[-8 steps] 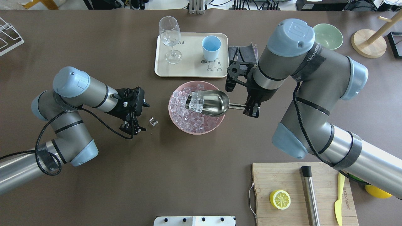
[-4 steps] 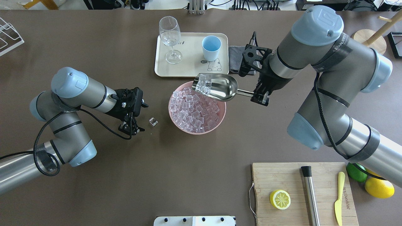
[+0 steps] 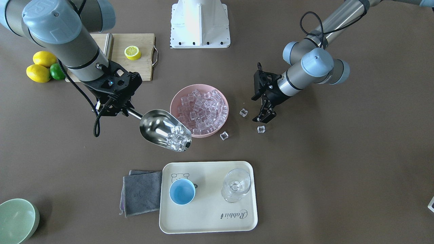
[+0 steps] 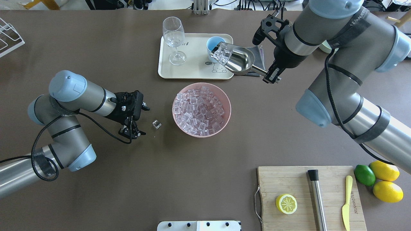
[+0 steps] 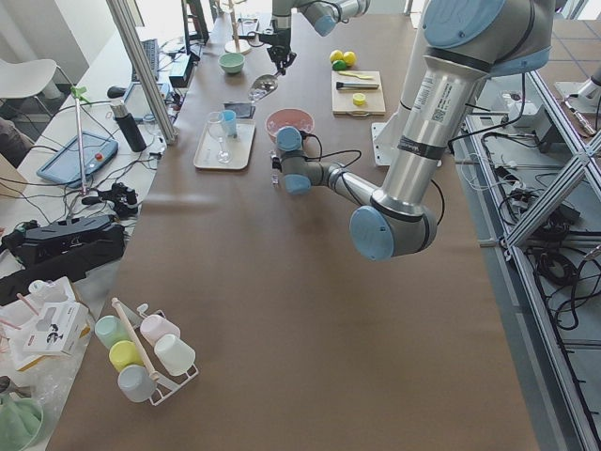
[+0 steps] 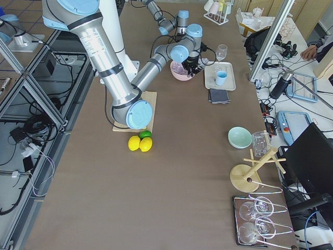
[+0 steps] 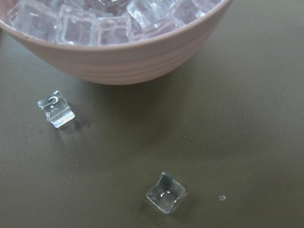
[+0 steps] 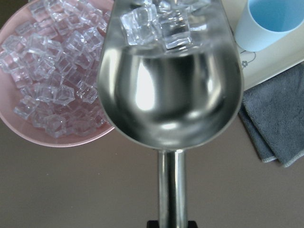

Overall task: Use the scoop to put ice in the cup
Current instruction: 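Carry the filled scoop with the right gripper to the blue cup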

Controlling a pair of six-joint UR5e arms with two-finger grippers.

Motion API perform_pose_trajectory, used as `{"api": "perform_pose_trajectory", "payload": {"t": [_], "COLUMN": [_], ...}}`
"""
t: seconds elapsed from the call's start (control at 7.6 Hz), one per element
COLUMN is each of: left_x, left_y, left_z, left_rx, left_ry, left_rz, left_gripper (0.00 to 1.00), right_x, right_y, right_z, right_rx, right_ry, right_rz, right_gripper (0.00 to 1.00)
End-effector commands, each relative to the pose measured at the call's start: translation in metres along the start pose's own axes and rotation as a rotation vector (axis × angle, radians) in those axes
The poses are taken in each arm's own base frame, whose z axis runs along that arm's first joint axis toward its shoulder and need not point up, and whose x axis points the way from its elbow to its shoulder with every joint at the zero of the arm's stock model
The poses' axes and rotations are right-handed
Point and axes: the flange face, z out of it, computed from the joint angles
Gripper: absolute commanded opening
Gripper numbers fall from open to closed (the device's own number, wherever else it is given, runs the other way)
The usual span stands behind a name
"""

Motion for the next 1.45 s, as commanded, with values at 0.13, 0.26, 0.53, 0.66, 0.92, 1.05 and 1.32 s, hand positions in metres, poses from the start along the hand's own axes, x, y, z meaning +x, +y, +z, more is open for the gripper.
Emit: {"api": "perform_pose_trajectory", "payload": {"t": [0.13, 0.26, 0.53, 0.66, 0.92, 1.05, 1.32], "left_x": [0.0, 0.0, 0.0, 0.0, 0.0, 0.001, 0.011], "left_y": [0.0, 0.0, 0.002, 0.002, 0.002, 0.006, 0.025], "left_z": [0.0, 0.0, -0.001, -0.001, -0.001, -0.001, -0.003], "left_rx": [0.0, 0.0, -0.001, -0.001, 0.0, -0.001, 0.013], "left_ry": [0.001, 0.001, -0.001, -0.001, -0.001, -0.001, -0.004], "left_rz": [0.0, 0.0, -0.001, -0.001, -0.001, -0.001, 0.009], "left_gripper": [0.99, 0.99, 0.99, 0.99, 0.99, 0.99, 0.99], "right_x": [0.073, 0.079, 0.079, 0.076, 0.078, 0.077, 0.079], "right_y": [-0.045, -0.047, -0.064, -0.076, -0.073, -0.078, -0.099], "right_z": [0.025, 0.033, 0.034, 0.026, 0.028, 0.025, 0.026], "right_rx": [-0.085, -0.107, -0.188, -0.229, -0.275, -0.313, -0.35], "right_ry": [-0.008, -0.012, -0.033, -0.031, -0.033, -0.032, -0.035], "right_rz": [0.122, 0.136, 0.117, 0.125, 0.109, 0.117, 0.144], "right_gripper": [0.0, 0.0, 0.0, 0.0, 0.0, 0.0, 0.0]}}
